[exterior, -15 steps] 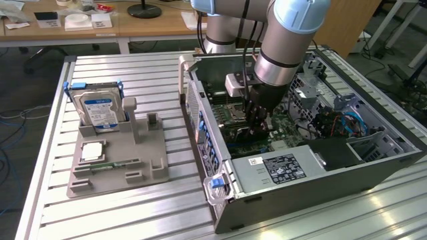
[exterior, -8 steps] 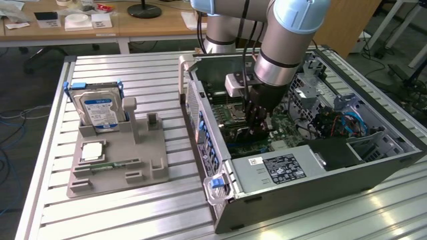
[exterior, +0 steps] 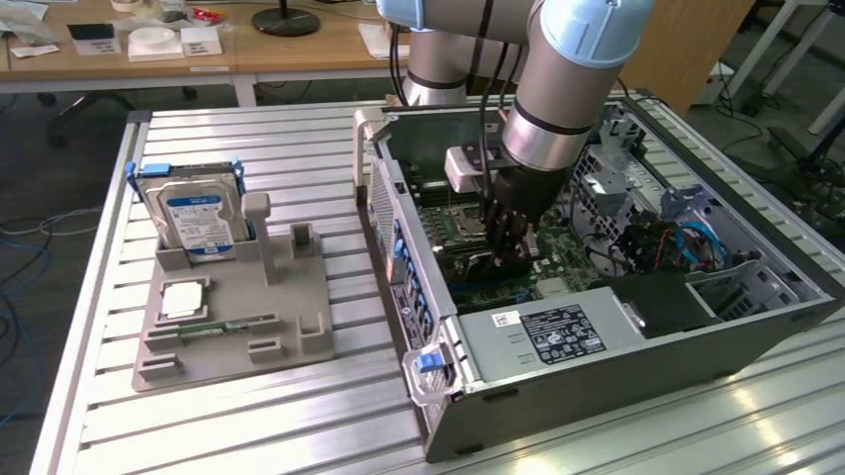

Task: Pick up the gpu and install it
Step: 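Insert the gpu into the slot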

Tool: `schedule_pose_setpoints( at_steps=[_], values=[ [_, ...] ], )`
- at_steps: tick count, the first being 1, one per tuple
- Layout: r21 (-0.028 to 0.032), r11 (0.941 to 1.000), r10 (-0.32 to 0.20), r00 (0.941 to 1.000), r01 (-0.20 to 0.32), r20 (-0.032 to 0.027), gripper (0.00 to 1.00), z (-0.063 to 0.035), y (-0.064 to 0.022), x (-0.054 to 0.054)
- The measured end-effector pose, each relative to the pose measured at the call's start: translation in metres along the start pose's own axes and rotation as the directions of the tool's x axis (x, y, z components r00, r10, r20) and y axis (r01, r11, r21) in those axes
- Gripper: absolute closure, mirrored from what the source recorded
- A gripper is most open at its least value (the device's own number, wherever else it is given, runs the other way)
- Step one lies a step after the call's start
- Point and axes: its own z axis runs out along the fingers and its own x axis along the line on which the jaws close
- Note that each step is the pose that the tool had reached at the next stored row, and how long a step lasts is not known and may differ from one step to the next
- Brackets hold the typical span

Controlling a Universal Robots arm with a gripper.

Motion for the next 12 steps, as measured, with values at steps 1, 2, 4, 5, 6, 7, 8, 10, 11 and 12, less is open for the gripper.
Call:
schedule_pose_setpoints(
  at_steps=[1, 2, 4, 5, 6, 7, 8, 10, 11, 12],
  values=[
    [0.0000, 1.0000, 0.000, 1.0000, 0.000, 0.0000, 0.74, 0.0000, 0.0000, 0.0000],
    [0.0000, 1.0000, 0.000, 1.0000, 0.000, 0.0000, 0.74, 0.0000, 0.0000, 0.0000],
    [0.0000, 1.0000, 0.000, 1.0000, 0.000, 0.0001, 0.74, 0.0001, 0.0000, 0.0000],
    [0.0001, 1.0000, 0.000, 1.0000, 0.000, 0.0001, 0.74, 0.0001, 0.0000, 0.0000],
    [0.0000, 1.0000, 0.000, 1.0000, 0.000, 0.0002, 0.74, 0.0001, 0.0000, 0.0000],
    [0.0001, 1.0000, 0.000, 1.0000, 0.000, 0.0003, 0.74, 0.0005, 0.0000, 0.0000],
    [0.0004, 1.0000, 0.000, 1.0000, 0.000, 0.0010, 0.74, 0.0012, 0.0000, -0.0001],
    [0.0003, 1.0000, 0.000, 1.0000, 0.000, 0.0008, 0.74, 0.0012, 0.0000, 0.0000],
    [0.0002, 1.0000, 0.000, 1.0000, 0.000, 0.0006, 0.74, 0.0011, 0.0000, 0.0000],
    [0.0001, 1.0000, 0.000, 1.0000, 0.000, 0.0004, 0.74, 0.0011, 0.0000, 0.0000]
  ],
)
